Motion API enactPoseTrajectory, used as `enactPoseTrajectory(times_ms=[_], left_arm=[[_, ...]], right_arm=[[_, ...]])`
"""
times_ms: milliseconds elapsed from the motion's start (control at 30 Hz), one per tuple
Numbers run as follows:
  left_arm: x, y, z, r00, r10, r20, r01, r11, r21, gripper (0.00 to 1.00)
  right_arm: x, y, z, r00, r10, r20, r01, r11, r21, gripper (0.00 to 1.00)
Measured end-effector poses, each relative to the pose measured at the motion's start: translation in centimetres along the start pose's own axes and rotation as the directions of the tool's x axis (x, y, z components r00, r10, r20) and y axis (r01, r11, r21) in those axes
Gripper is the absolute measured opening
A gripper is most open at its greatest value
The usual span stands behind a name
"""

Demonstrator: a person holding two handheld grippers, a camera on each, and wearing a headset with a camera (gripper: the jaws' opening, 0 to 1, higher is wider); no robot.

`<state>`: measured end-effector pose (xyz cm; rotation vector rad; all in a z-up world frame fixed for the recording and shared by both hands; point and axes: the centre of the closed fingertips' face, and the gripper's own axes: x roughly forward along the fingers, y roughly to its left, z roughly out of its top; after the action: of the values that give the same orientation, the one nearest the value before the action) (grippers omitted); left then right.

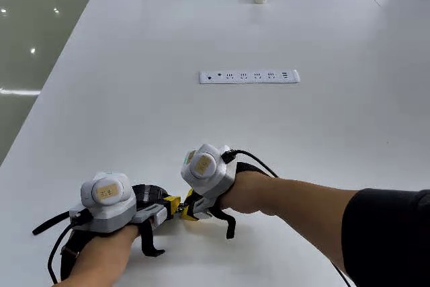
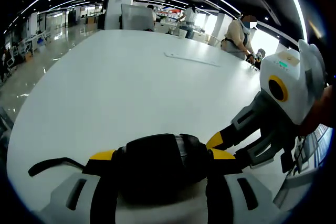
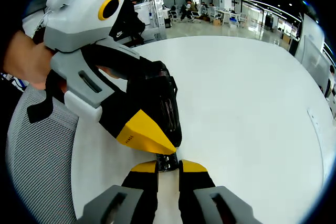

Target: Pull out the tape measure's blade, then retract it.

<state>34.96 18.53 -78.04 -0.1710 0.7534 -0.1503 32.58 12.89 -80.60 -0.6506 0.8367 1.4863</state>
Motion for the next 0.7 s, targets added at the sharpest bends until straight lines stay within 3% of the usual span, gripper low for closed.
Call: enactPoseTrajectory(times_ms=[700], left_arm=[[0.02,0.08,-0.06,1.0,-0.003,0.0,0.003,1.0,-0.002,0.64]], right_arm=[[0.74,0.06,0.73,0.9999,0.004,0.016,-0.004,1.0,-0.011,0.11]])
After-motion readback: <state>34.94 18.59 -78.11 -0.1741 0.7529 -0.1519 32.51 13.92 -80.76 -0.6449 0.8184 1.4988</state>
